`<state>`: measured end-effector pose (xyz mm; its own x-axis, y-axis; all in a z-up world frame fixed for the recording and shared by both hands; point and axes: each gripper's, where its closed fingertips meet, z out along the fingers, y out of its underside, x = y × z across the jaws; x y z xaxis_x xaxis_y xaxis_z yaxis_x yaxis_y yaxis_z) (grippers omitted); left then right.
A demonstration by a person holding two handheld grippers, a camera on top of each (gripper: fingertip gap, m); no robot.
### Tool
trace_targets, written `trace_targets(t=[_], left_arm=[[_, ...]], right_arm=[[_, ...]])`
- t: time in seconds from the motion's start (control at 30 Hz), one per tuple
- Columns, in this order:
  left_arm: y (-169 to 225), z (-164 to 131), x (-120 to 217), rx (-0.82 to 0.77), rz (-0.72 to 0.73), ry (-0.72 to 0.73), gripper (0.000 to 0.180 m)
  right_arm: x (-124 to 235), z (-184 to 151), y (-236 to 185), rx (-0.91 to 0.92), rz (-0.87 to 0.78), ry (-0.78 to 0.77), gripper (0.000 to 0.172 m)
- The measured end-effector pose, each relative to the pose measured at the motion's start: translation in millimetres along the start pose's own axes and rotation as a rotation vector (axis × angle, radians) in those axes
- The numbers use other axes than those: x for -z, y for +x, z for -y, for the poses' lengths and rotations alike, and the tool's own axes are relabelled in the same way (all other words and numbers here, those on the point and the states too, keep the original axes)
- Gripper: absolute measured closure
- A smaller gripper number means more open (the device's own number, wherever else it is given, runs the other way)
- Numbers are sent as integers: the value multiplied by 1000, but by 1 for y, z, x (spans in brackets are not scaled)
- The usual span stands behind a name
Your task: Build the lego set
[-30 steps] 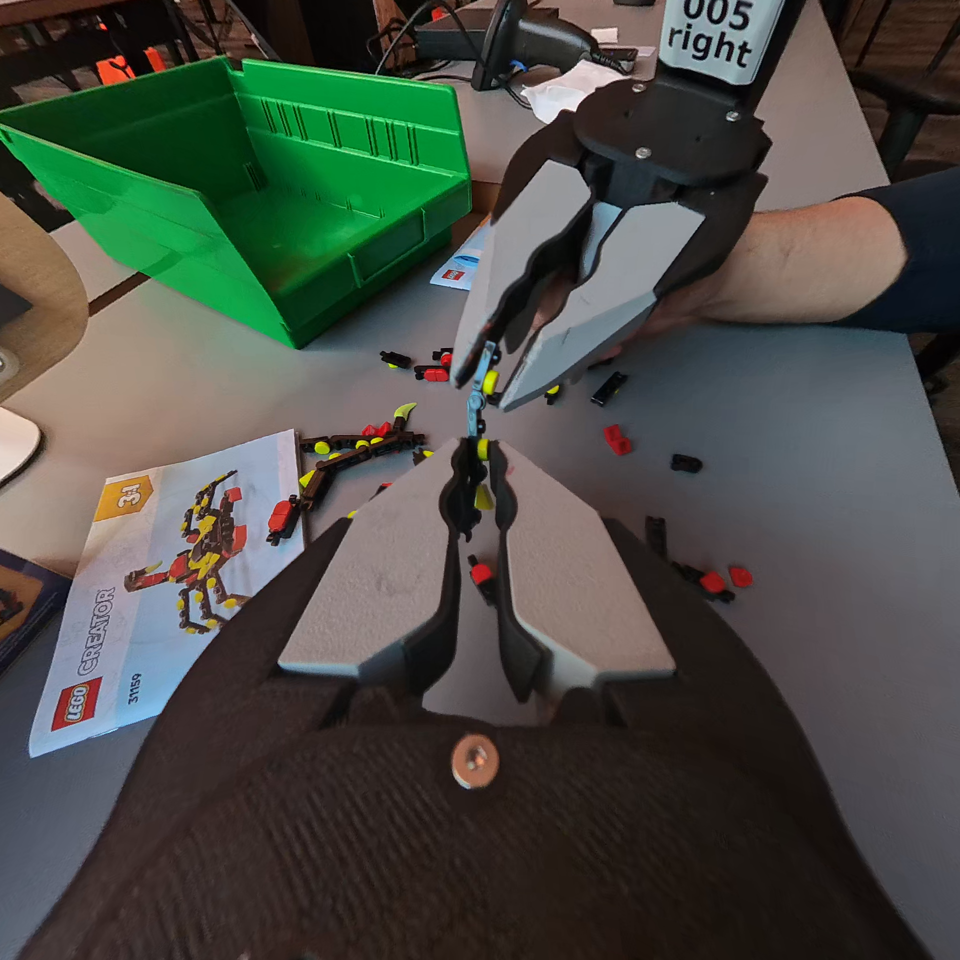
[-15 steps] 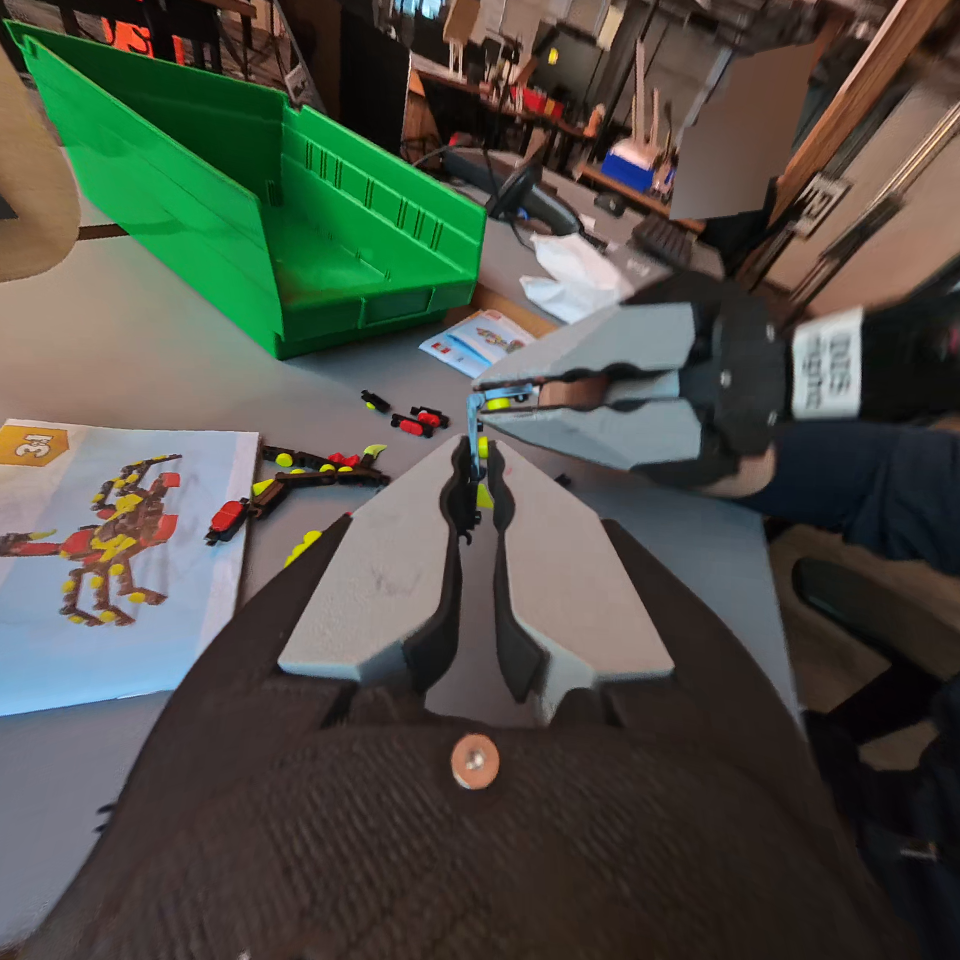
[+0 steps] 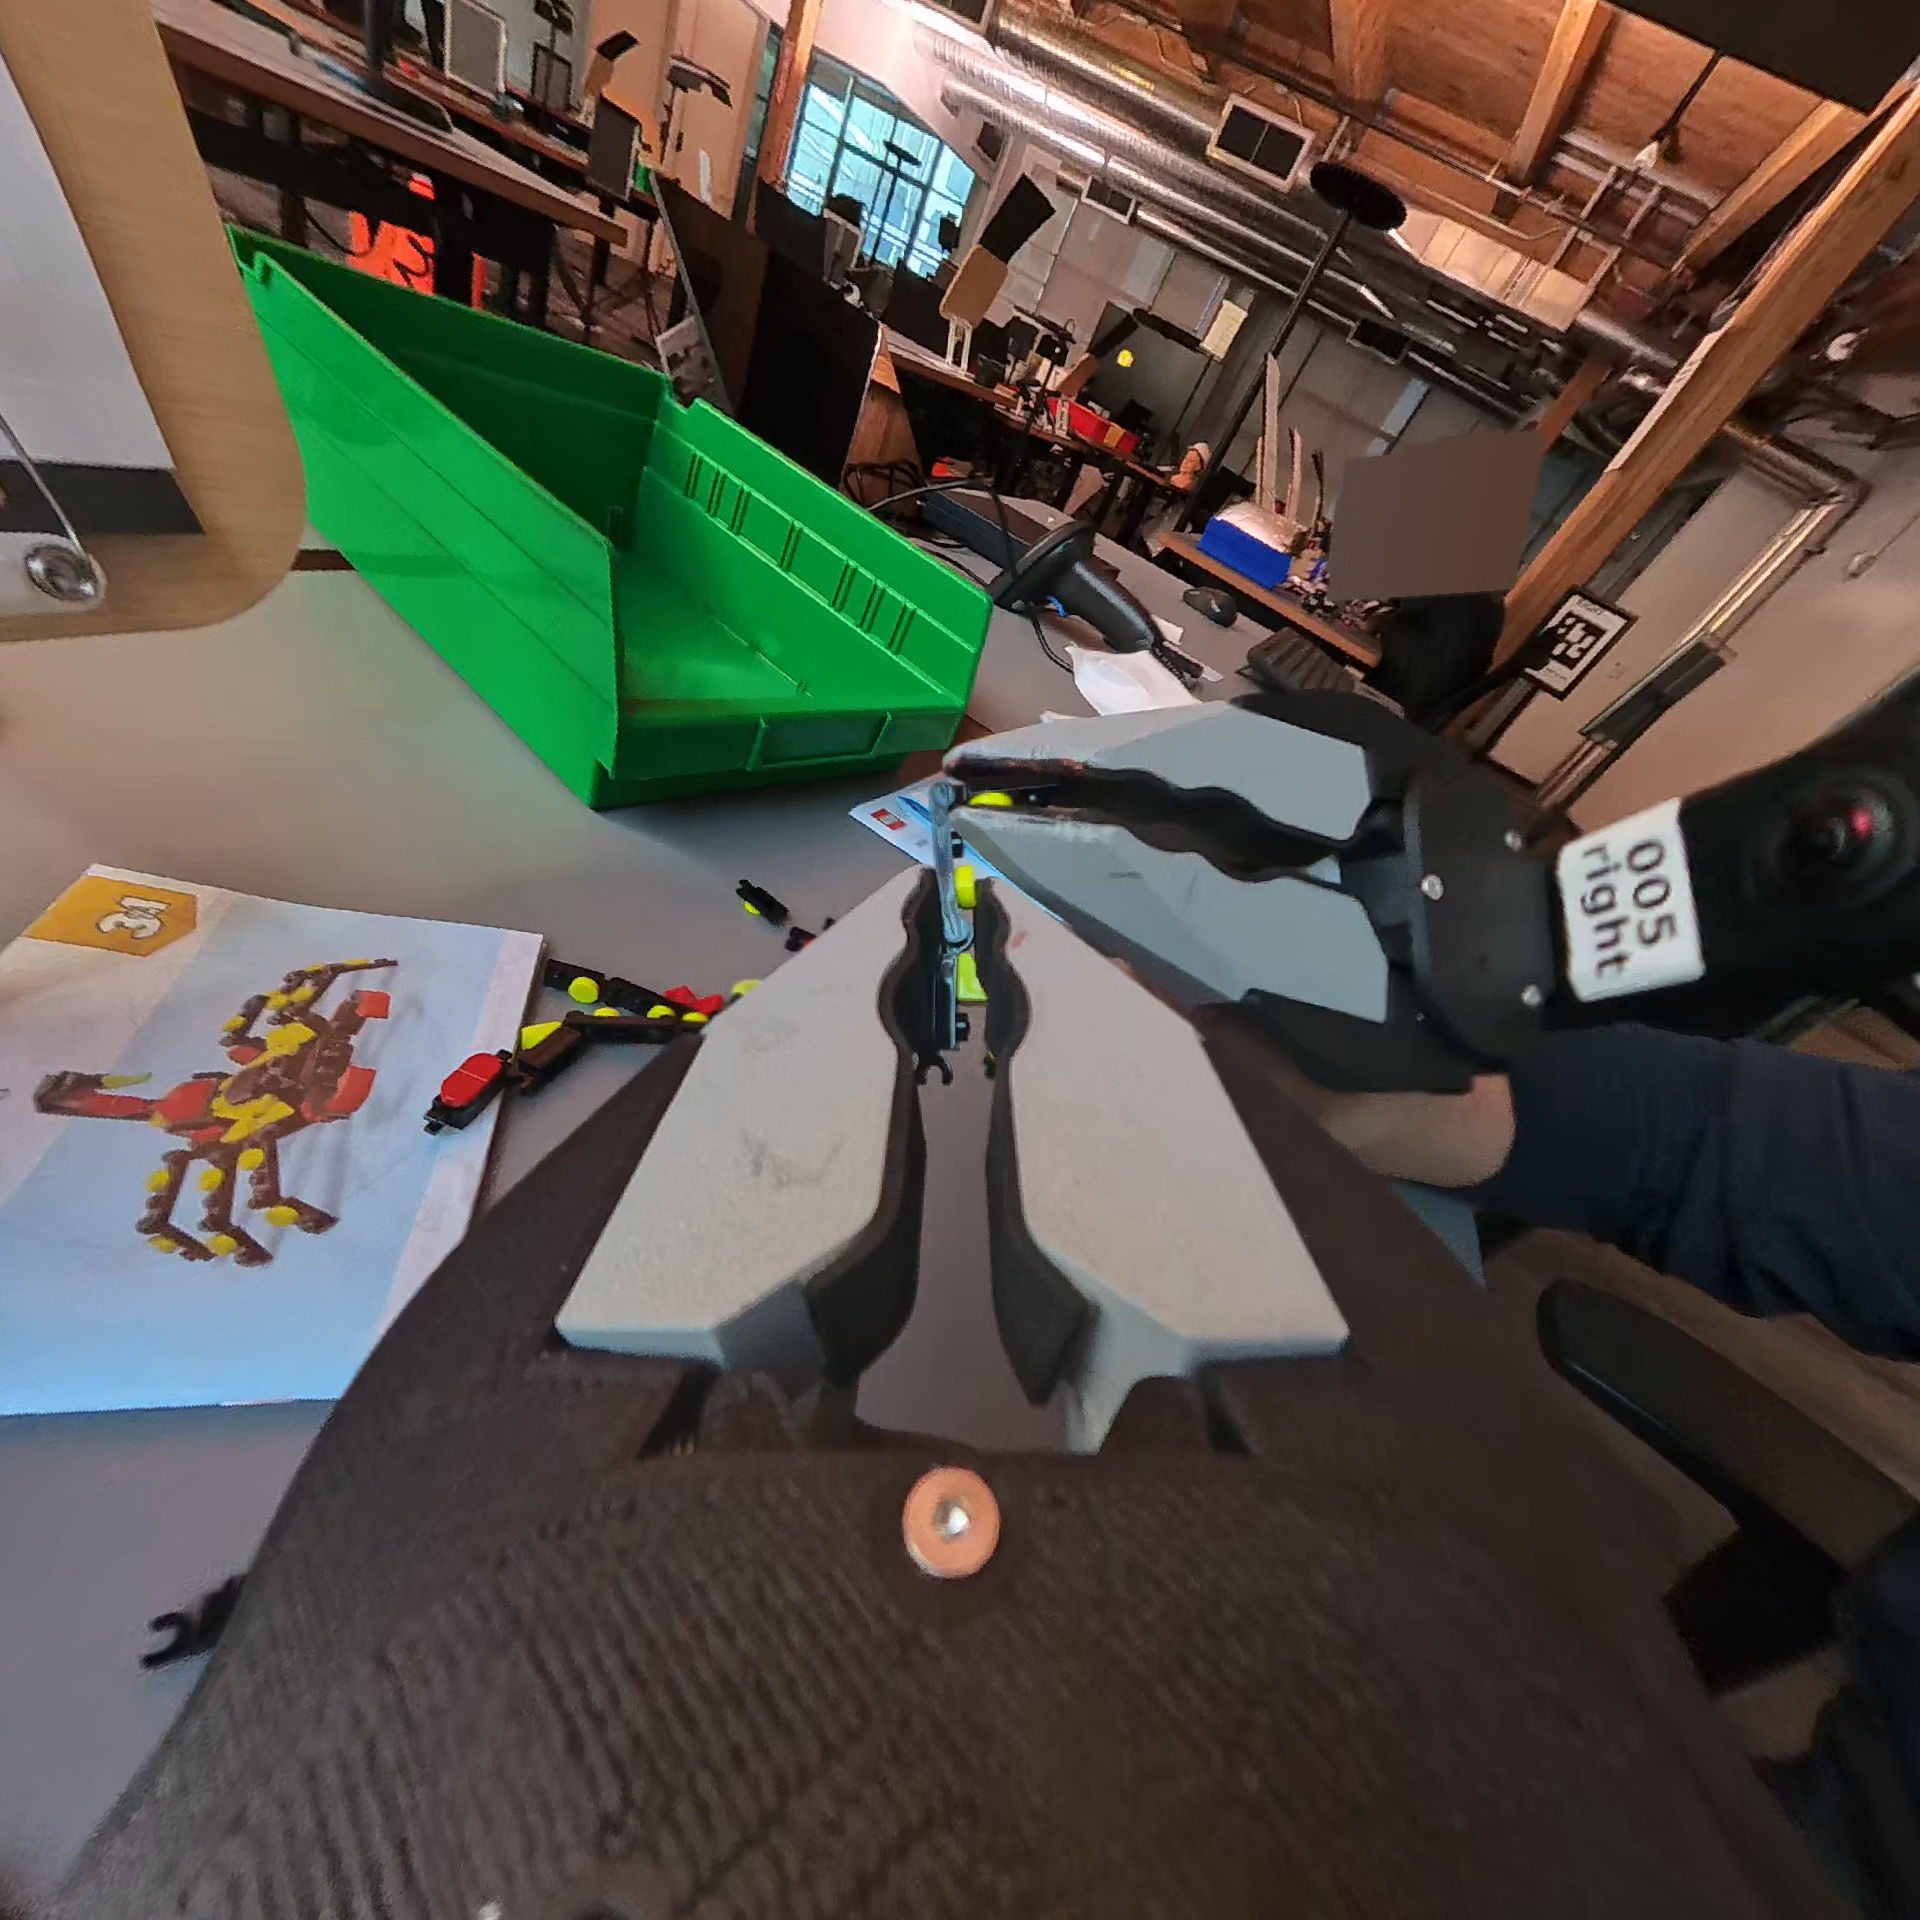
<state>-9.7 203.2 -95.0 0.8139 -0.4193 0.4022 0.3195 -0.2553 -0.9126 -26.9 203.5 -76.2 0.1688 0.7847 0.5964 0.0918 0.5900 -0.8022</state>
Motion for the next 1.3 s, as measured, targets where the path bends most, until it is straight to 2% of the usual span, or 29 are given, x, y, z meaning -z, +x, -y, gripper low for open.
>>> trace_targets(t=[0.03, 0.13, 0.27, 0.4, 0.5, 0.57, 0.7, 0.83, 0.87, 0.93, 1.0, 1.1, 1.17, 1.3], left_arm=[[0, 1, 1, -24, 7, 3, 176], [5, 7, 2, -33, -8, 28, 176], [8, 11, 3, 24, -55, 51, 176], [14, 15, 3, -61, -36, 65, 176], [22, 21, 4, -16, -57, 86, 176], [13, 17, 3, -59, 0, 78, 176], [6, 18, 4, -278, 150, 64, 176], [0, 12, 3, -287, 168, 32, 176], [-4, 7, 3, -277, 166, 4, 176], [0, -1, 0, -170, 70, 0, 177], [-3, -10, -4, -108, 52, -27, 177], [-13, -11, -2, -135, 88, -26, 177], [-17, -8, 1, -102, 85, -12, 177], [-19, -8, 2, -62, 70, -12, 177]], right_arm=[[0, 2, 1, -49, 9, 1, 167], [1, 9, 3, -136, 19, 25, 167], [0, 13, 6, -340, 82, 32, 167], [6, 21, 10, -343, 73, 67, 168], [8, 26, 14, -368, 79, 84, 167], [4, 19, 12, -372, 85, 49, 166], [1, 16, 12, -357, 89, 38, 165], [-2, 7, 8, -350, 139, -1, 165], [-3, 2, 3, -367, 207, -12, 165], [4, -1, -1, -432, 337, 35, 166], [9, -11, -3, -509, 414, 39, 167], [13, -16, 3, -615, 444, 58, 172], [13, -16, 7, -631, 447, 65, 168], [12, -18, -3, -586, 466, 55, 152]])
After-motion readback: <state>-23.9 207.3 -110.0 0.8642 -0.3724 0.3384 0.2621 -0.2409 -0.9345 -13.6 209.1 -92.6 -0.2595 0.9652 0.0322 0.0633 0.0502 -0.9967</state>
